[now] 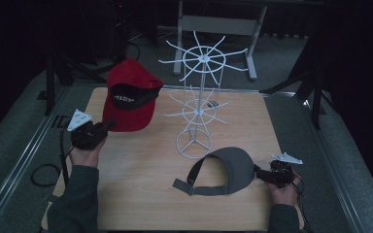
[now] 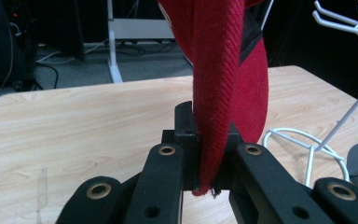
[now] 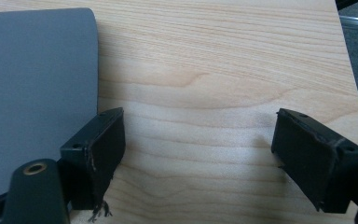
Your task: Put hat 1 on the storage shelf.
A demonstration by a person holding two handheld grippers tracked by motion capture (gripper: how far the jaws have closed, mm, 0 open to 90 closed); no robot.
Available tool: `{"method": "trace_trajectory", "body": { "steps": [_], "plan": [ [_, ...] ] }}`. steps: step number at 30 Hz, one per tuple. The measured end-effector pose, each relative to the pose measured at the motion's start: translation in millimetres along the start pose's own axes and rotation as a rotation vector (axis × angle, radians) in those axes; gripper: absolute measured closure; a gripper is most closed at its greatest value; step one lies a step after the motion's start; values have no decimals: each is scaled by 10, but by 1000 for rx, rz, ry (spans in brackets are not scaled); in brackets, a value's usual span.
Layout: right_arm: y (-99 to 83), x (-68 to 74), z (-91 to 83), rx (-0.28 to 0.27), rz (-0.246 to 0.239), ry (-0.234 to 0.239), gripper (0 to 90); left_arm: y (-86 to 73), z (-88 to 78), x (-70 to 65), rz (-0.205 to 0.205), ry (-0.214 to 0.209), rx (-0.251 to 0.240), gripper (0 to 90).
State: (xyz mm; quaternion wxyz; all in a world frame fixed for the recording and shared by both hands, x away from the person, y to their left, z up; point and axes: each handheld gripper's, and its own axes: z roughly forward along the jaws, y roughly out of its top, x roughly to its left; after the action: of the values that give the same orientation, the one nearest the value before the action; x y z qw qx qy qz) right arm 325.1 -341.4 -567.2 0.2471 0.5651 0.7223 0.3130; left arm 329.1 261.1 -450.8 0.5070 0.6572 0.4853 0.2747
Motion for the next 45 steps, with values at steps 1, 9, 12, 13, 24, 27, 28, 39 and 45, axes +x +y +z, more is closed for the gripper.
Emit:
{"method": "trace_trajectory", "body": {
  "steps": [1,9,12,13,24,27,28,39,45],
  "plan": [
    [0,0,0,0,0,0,172,0,0,0,0,0,0,858],
    [0,0,0,0,0,0,173,114,-60,3,0,7,-34,858],
    [0,0,0,0,-1,0,172,161,-79,6,1,11,-45,858],
    [0,0,0,0,0,0,173,172,-82,4,0,11,-50,858],
    [0,-1,1,-2,-1,0,173,318,-120,-22,9,15,-81,857],
    [1,0,1,-1,1,0,172,364,-130,-34,11,15,-93,857],
    [0,-1,1,-2,-1,0,173,379,-134,-37,12,15,-96,858],
    [0,-2,1,-2,-2,0,173,493,-159,-48,11,18,-123,858],
    [1,-1,0,-1,-1,0,173,575,-170,-59,18,21,-131,858]
  ]
}}
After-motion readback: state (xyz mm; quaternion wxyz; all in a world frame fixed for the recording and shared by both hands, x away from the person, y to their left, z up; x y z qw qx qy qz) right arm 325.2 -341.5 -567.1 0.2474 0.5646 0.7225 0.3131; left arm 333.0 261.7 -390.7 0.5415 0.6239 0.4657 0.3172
